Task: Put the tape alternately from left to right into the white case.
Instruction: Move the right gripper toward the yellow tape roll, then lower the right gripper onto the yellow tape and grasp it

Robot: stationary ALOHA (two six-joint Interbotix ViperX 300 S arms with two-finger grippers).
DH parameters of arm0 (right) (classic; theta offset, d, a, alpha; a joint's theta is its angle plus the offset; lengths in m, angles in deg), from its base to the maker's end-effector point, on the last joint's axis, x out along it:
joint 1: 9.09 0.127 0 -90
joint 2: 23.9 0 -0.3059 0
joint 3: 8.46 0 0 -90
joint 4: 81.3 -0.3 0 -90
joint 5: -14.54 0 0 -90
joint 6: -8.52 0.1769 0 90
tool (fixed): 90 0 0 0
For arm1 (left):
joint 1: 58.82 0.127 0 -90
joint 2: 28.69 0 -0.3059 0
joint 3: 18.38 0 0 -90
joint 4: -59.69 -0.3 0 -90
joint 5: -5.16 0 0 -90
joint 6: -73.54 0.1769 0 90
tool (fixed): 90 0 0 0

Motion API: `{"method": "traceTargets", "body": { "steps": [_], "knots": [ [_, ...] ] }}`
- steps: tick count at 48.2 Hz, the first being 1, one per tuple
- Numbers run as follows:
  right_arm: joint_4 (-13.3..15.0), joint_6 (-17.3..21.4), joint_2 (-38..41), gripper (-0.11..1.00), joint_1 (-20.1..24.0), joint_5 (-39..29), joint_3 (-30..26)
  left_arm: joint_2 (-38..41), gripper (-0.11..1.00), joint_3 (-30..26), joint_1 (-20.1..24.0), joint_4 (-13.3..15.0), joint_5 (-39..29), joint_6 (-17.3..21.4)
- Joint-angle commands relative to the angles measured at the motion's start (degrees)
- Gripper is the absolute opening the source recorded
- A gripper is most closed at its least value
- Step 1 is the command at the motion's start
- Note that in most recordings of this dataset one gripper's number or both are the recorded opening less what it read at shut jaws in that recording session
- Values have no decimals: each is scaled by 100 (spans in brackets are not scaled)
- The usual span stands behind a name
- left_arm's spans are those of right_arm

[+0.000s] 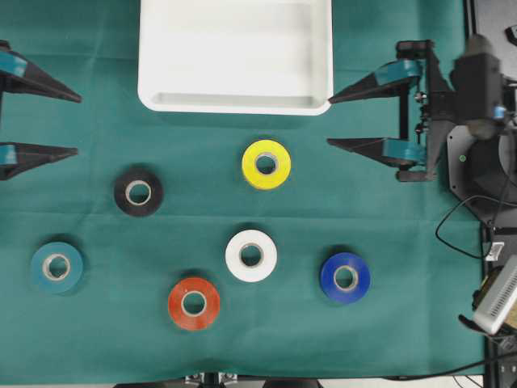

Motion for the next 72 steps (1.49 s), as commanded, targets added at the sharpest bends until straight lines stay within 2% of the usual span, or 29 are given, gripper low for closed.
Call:
{"method": "traceTargets", "body": {
  "steps": [1, 29, 54, 72],
  "knots": [
    [9, 18, 149, 72, -9, -185, -281, 185, 66, -264, -18, 18, -123, -35],
    [0, 62, 1362, 71, -9, -1230, -1037, 1143, 66, -923, -18, 18, -1090, -114],
    [0, 114, 1459, 71, 35, -1274, -1116, 1160, 66, -923, -18, 18, -1134, -114],
    [0, 554, 1934, 71, 466, -1248, -1125, 1169, 66, -879, -18, 18, -1134, -114]
  ]
}}
